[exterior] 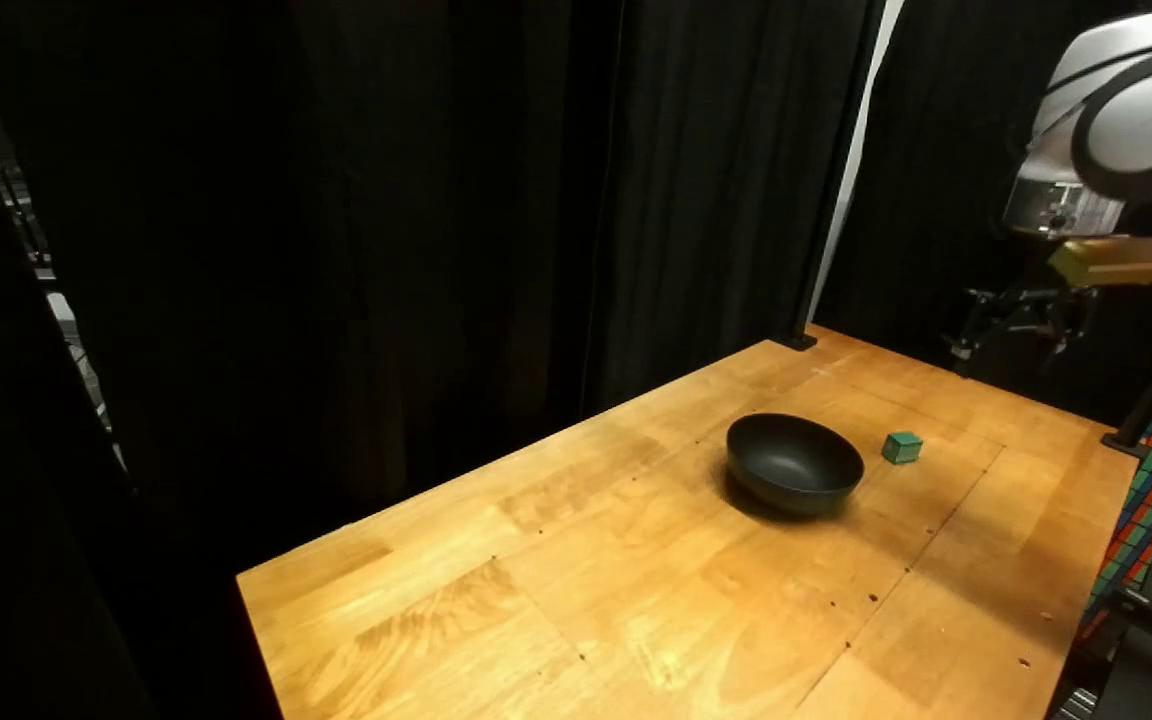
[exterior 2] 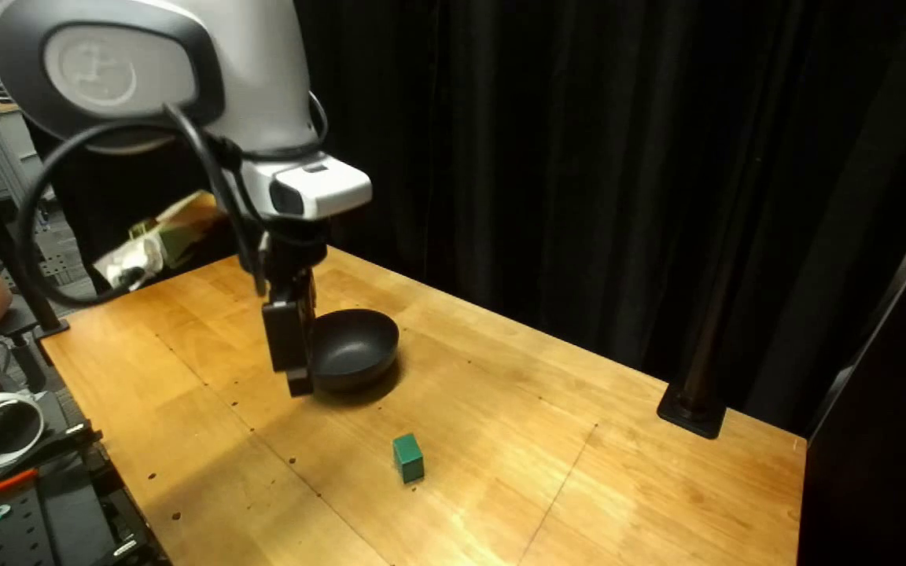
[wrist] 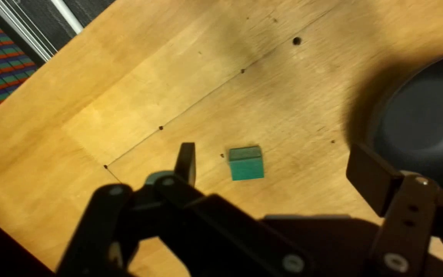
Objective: Put the green block in the black bowl
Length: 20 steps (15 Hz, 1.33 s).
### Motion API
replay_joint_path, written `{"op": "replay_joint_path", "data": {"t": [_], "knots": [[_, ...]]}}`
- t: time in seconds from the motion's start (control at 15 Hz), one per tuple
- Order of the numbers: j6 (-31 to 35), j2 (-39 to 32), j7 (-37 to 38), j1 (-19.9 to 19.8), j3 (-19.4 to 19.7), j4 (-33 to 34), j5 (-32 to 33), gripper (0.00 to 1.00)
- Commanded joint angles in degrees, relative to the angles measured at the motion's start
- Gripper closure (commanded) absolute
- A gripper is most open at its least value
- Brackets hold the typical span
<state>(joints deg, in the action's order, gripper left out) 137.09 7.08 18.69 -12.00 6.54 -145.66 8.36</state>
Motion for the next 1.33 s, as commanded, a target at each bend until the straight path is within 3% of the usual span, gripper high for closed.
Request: {"op": "replay_joint_path", "data": {"t": [0.0,0.2,0.47,0.87,1.27], "knots": [[9.16,-10.79,14.24,-1.54,0.94,1.80,7.12,0.00],[14.47,-18.00,25.89,0.91,4.23,3.15,9.45,0.00],[19.03,-24.68,32.82,4.31,7.00,5.51,3.46,0.00],[21.02,-31.11,34.53,6.53,6.93,10.47,-9.26,0.00],[28.10,-36.28,39.74,10.99,11.35,13.14,-11.44,0.00]]}}
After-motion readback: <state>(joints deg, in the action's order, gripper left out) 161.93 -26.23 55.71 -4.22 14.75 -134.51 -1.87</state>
